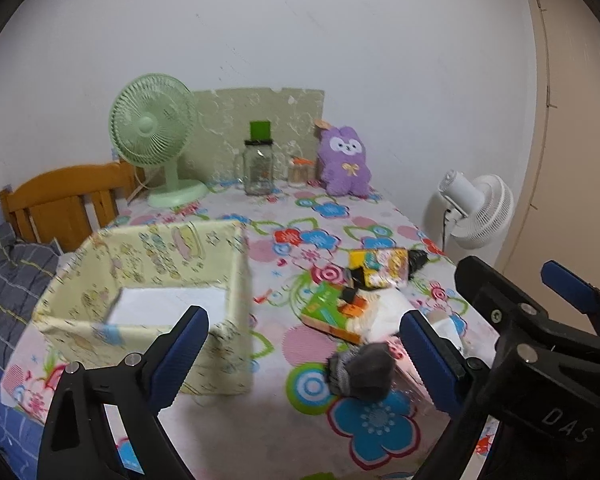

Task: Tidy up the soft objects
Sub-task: 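Grasp the dark grey knit sock with the left tool while the right tool grasps the white rolled towel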

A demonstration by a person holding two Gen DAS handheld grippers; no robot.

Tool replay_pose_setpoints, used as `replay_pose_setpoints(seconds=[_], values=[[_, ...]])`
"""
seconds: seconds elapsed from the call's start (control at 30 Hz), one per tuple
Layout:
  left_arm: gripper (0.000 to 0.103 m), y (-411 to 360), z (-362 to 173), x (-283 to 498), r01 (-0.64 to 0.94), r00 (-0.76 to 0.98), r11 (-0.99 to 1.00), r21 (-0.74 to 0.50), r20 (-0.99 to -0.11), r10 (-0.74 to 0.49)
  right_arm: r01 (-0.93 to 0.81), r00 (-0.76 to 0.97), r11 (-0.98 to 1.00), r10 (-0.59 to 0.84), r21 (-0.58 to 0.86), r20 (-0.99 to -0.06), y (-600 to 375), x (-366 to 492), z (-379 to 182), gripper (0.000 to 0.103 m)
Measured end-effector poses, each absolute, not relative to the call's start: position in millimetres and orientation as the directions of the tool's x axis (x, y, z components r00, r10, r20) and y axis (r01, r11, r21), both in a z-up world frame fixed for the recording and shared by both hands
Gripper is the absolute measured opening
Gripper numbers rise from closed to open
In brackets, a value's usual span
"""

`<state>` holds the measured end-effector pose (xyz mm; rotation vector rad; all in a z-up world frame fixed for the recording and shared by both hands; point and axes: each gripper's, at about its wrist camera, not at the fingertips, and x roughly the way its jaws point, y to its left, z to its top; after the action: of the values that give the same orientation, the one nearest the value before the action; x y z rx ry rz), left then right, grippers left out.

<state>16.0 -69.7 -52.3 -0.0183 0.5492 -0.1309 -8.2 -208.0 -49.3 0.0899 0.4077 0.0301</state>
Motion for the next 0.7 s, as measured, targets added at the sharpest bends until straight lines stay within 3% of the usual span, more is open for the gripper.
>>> replay_pose_setpoints(seconds=[0.57,0.7], values=[[0.097,-102,-94,29,0.166,0.783,0.986,-0.032,-0.603,-0.152,0.018,0.866,0.993,0.041,0.113,-0.499,-228,8,-94,0.097],[0.093,-105,-105,36,0.153,0.767,0.988,-0.030,-0.626,-0.138,0.019,0.850,0.992,0.049,0.123,-0.525,-230,15,-104,0.095]])
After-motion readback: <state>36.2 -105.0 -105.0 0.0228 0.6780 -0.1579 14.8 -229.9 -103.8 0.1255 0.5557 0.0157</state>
